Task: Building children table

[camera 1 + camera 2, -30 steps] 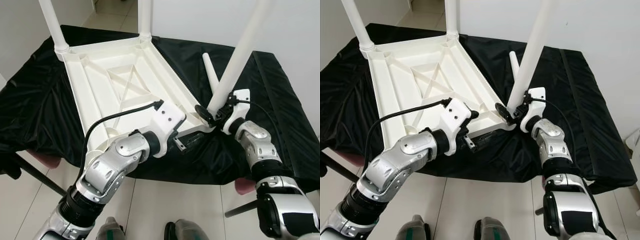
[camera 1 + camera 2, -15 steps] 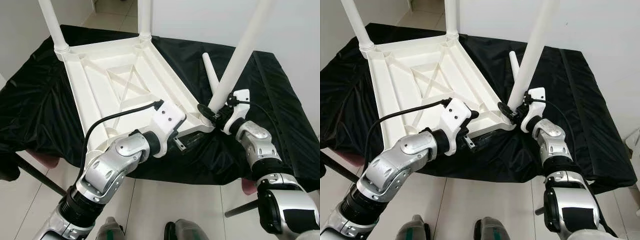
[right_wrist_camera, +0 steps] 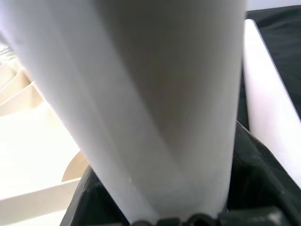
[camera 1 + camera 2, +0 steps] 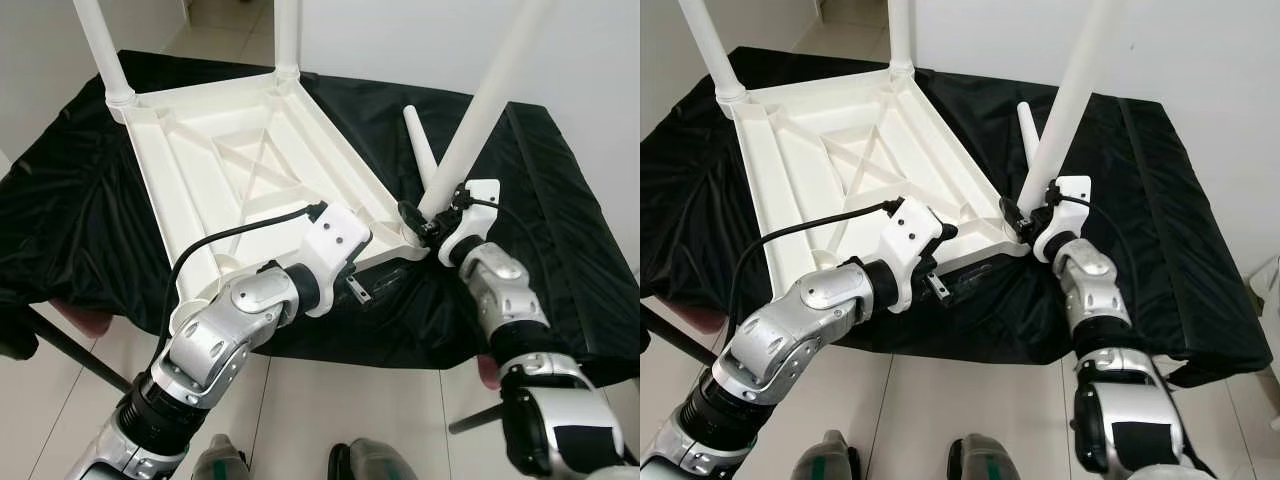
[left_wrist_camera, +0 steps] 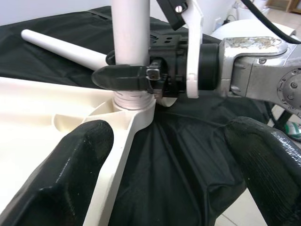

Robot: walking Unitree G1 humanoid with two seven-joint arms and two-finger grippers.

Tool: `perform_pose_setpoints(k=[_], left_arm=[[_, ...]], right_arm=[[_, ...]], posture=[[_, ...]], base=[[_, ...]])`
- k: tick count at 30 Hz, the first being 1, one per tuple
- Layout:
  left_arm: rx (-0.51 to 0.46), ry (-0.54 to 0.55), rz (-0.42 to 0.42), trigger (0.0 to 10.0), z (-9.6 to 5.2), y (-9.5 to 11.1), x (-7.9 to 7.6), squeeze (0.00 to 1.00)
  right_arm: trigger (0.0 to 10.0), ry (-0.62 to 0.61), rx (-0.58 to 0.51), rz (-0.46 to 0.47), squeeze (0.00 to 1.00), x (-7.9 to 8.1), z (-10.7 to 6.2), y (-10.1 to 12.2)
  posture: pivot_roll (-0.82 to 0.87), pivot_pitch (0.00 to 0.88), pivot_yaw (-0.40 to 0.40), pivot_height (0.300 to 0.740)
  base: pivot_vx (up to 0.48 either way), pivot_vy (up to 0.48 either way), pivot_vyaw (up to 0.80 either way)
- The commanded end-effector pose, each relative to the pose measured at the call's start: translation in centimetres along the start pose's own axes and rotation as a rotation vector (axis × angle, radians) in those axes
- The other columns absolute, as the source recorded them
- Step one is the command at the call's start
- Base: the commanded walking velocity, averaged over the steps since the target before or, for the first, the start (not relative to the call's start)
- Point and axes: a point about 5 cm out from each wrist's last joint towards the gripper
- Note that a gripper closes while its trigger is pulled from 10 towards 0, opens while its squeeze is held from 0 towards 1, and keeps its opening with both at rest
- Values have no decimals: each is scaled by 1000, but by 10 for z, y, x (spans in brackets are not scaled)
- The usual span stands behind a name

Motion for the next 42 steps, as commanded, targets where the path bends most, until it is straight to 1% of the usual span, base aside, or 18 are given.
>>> perform_pose_setpoints(k=[1, 2, 4, 7, 8, 9, 12, 13, 14, 15, 16, 18, 27, 28, 34, 39, 41, 42], left_arm=[[15, -45, 2, 10000, -1, -1, -4, 0], [15, -45, 2, 10000, -1, -1, -4, 0], [16, -46, 3, 10000, -1, -1, -4, 0], [16, -47, 3, 10000, -1, -1, -4, 0], [16, -46, 2, 10000, -1, -1, -5, 0], [16, -46, 2, 10000, -1, -1, -5, 0], [17, -46, 0, 10000, -1, -2, -5, 0], [17, -46, 0, 10000, -1, -2, -5, 0], [17, -46, -1, 10000, -1, -2, -5, 0], [17, -46, -1, 10000, -1, -2, -5, 0], [18, -46, -3, 10000, -1, -2, -5, 0], [18, -46, -4, 10000, -1, -2, -6, 0], [16, -43, -6, 10000, -1, -2, -6, 0], [15, -41, -7, 10000, -1, -3, -6, 0], [14, -40, -8, 10000, -1, -3, -6, 0], [13, -41, -8, 10000, 0, -2, -6, 0], [13, -42, -7, 10000, 0, -2, -6, 0], [13, -42, -7, 10000, 0, -2, -5, 0]], right_arm=[[10000, -76, 17, 50, 0, 9, 1, 1], [10000, -76, 17, 50, 0, 9, 1, 1], [10000, -169, 28, 78, 0, 16, 0, 6], [10000, -227, 48, 76, 0, 18, -1, 7], [10000, -358, 85, 95, 0, 23, -4, 9], [10000, -358, 85, 95, 0, 23, -4, 9], [10000, -479, 127, 153, 0, 32, -9, 10], [10000, -479, 127, 153, 0, 32, -9, 10], [10000, -544, 137, 158, 0, 35, -12, 13], [10000, -544, 137, 158, 0, 35, -12, 13], [10000, -591, 148, 179, 0, 38, -14, 15], [10000, -628, 146, 161, 0, 39, -17, 18], [10000, -625, 189, 119, 0, 39, -21, 17], [10000, -611, 177, 117, 1000, 39, -21, 18], [10000, -590, 163, 112, 1000, 40, -22, 20], [10000, -549, 149, 74, 1000, 36, -22, 18], [10000, -515, 130, 75, 1000, 32, -22, 17], [10000, -454, 108, 85, 1000, 31, -19, 16]], posture=[[-51, 39, -24, 740], [-51, 39, -24, 740], [-51, 39, -24, 740], [-51, 40, -24, 740], [-49, 41, -25, 740], [-49, 41, -25, 740], [-46, 39, -26, 740], [-46, 39, -26, 740], [-45, 41, -27, 740], [-45, 41, -27, 740], [-43, 41, -28, 740], [-43, 41, -30, 740], [-41, 33, -41, 740], [-41, 33, -42, 740], [-42, 27, -45, 740], [-42, 27, -45, 740], [-44, 21, -48, 740], [-45, 15, -49, 740]], base=[[0, 0, 0], [0, 0, 0], [0, 0, 0], [0, 0, 0], [0, 0, 0], [0, 0, 0], [0, 0, 0], [0, 0, 0], [0, 0, 0], [0, 0, 0], [0, 0, 0], [0, 0, 0], [0, 0, 0], [0, 0, 0], [0, 0, 0], [0, 0, 0], [0, 0, 0], [0, 0, 0]])
Point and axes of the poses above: a point about 5 cm out from each wrist's last joint towards the gripper, its own z axis pointing out of the wrist towards the gripper, its own y axis along the axis of the wrist's last joint, x = y × z, and after that the axes turned 15 degrees about -z, right-handed
